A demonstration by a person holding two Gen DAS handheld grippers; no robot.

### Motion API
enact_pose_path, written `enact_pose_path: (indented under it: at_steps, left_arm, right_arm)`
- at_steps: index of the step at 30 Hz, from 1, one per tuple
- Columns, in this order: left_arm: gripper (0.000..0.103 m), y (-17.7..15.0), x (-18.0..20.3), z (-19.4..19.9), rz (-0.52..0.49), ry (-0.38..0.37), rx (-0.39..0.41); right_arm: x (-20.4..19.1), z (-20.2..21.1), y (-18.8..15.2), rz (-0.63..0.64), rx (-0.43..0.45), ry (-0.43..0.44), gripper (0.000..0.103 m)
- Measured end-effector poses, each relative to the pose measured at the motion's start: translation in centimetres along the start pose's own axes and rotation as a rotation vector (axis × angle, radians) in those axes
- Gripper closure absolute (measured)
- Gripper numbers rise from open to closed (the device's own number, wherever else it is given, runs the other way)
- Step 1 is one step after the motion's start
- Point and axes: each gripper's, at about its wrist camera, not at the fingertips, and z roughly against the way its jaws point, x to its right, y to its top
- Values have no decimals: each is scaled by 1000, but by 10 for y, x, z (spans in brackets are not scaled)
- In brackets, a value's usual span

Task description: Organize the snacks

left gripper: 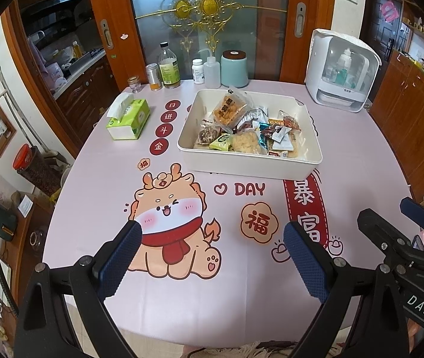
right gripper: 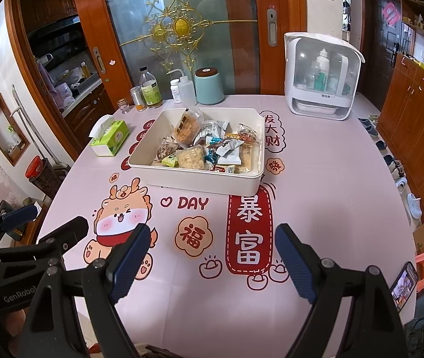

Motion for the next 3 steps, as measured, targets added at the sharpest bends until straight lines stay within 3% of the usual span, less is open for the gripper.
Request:
enact_pose_path:
  at_steps: [3]
  left_arm:
    - [8,-1,-1,1,-1,2,1]
  right_arm:
    - [0,0,0,0,0,1,17]
